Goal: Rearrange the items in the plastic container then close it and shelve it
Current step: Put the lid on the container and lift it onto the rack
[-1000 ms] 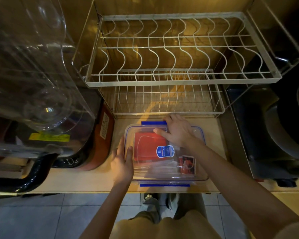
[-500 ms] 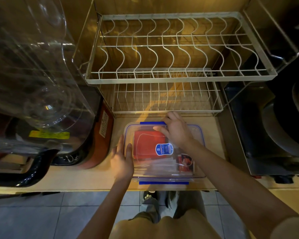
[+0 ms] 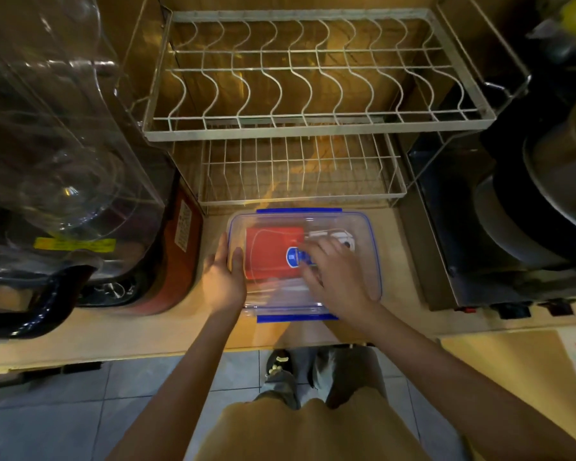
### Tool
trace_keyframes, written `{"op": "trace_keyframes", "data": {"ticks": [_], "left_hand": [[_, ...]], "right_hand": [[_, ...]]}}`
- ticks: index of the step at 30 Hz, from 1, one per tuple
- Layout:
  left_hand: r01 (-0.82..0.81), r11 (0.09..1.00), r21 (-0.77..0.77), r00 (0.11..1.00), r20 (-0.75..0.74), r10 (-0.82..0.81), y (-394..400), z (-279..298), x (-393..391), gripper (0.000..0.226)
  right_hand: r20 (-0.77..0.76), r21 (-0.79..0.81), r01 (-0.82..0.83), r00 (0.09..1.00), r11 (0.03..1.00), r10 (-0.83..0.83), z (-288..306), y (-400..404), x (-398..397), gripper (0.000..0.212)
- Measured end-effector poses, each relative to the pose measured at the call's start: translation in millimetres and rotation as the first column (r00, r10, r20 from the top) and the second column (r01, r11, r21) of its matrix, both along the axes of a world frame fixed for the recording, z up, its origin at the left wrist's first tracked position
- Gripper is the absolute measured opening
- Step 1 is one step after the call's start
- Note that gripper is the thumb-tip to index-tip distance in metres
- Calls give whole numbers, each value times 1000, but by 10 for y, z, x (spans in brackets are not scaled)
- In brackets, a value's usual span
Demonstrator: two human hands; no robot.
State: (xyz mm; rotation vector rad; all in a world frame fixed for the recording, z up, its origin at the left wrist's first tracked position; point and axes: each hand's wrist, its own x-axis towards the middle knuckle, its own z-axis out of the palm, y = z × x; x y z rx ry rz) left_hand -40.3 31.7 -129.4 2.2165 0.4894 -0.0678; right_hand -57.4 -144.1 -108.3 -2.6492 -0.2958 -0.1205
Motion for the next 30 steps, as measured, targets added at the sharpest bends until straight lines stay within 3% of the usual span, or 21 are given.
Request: {"op": "trace_keyframes", "data": {"ticks": [4, 9, 17, 19, 22, 25, 30], "left_hand": [[-1, 1000, -3, 1000, -4, 1, -1, -12, 9, 48], [-11, 1000, -5, 1000, 0, 11, -3, 1, 1, 48], [-9, 1000, -6, 1000, 1, 9, 10, -14, 2, 49], [-8, 1000, -12, 1000, 5, 8, 13, -12, -4, 49], [-8, 999, -32, 1000, 6, 8, 25, -27, -5, 49], [-10, 999, -31, 1000, -6, 10, 28, -39, 5, 49], [-1, 1000, -21, 1000, -4, 1, 29, -49, 8, 49]], "right_hand": [[-80, -138, -189, 981, 972, 179, -207, -129, -363, 55], [-79, -431, -231, 973, 873, 218, -337, -130, -389, 86], [-109, -477, -239, 971, 846, 213, -398, -132, -402, 97], [-128, -449, -284, 959, 847, 254, -383, -184, -415, 95], [-115, -321, -331, 944, 887, 310, -331, -242, -421, 74], [-66, -393, -348, 934, 851, 351, -293, -278, -411, 61], [-124, -409, -389, 920, 826, 372, -291, -303, -411, 52]]}}
